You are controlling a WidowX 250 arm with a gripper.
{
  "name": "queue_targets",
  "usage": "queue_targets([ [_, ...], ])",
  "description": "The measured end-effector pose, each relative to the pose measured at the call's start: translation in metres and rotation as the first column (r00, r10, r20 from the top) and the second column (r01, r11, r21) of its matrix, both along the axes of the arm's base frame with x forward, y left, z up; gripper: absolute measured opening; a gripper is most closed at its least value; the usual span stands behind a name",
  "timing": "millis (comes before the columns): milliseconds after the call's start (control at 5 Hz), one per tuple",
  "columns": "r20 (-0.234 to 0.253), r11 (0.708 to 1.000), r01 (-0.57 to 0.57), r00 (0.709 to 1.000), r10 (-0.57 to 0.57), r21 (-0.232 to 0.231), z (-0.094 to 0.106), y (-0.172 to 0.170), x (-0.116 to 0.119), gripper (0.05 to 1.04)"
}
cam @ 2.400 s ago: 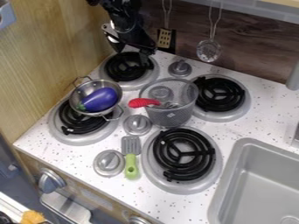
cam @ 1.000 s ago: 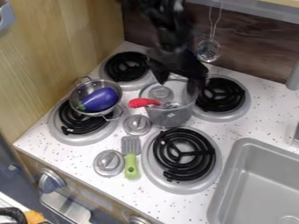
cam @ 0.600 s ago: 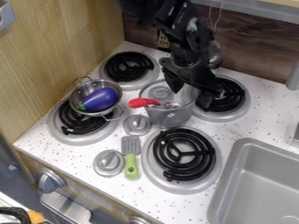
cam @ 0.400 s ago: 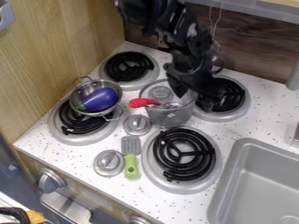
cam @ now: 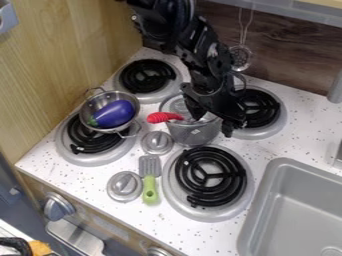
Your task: Moves a colourless container to the top left corner
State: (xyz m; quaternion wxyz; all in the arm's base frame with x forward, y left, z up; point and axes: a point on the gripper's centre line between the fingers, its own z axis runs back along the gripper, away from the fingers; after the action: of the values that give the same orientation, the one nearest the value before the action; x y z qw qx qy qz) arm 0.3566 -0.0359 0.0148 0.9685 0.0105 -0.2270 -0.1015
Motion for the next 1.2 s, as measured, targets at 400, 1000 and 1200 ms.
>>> queue_targets([
  [400,0.001,1.000,-0.021,1.000,0.021,0.015,-0.0165,0.0016,-0.0008,0.672],
  [1000,0.070,0.998,0.038,0.997,-0.042,0.055,-0.0129,-0.0027,0.0068,0.083],
  [1200,0.093,0.994,0.053,0.994,-0.062,0.091,-0.0115,-0.0031,0.0088,0.083],
])
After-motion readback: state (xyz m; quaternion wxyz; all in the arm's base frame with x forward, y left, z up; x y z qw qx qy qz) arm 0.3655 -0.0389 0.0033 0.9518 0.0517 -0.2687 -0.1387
